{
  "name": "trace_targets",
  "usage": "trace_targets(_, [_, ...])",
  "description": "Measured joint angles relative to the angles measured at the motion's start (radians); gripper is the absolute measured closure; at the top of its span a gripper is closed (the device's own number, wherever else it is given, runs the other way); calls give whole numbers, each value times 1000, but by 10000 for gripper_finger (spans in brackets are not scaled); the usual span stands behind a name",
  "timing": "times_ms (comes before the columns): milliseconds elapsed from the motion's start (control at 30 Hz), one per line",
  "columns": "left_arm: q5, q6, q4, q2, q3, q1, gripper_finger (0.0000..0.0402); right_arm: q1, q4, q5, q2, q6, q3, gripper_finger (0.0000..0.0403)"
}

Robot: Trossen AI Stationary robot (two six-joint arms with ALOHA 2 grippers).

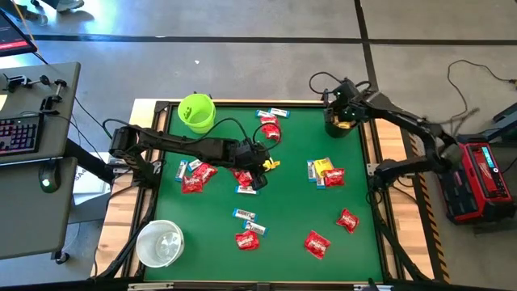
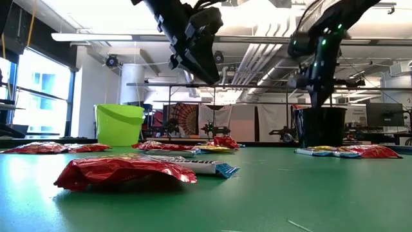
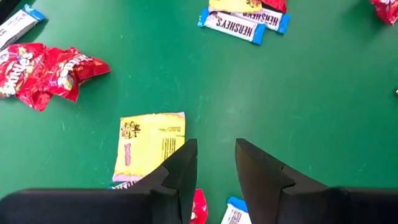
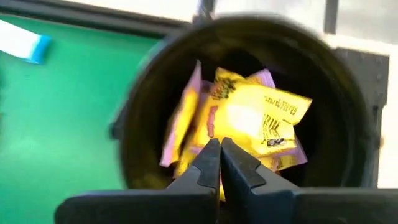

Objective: Sort candy by brand, put in halloween buckets
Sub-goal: Put the yellow candy into the black bucket

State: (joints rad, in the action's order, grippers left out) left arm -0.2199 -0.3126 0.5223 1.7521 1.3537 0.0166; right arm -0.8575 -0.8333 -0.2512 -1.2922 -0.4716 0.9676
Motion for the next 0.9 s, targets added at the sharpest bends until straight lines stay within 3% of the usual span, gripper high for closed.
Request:
trace_targets(167, [-10, 17, 6, 23, 0, 1, 262, 83, 0, -10, 166, 24, 0, 403])
trace_targets(433, [-74, 57, -25, 109, 0, 5, 192, 332, -9, -96, 368, -28, 0, 403])
trace_targets(667, [-177, 63, -76, 206, 0, 5, 174, 533, -23, -240, 430, -100, 0, 403])
trace_targets(900, [-205, 63, -120, 274, 0, 3, 174, 646, -25, -332, 424, -131, 0, 403])
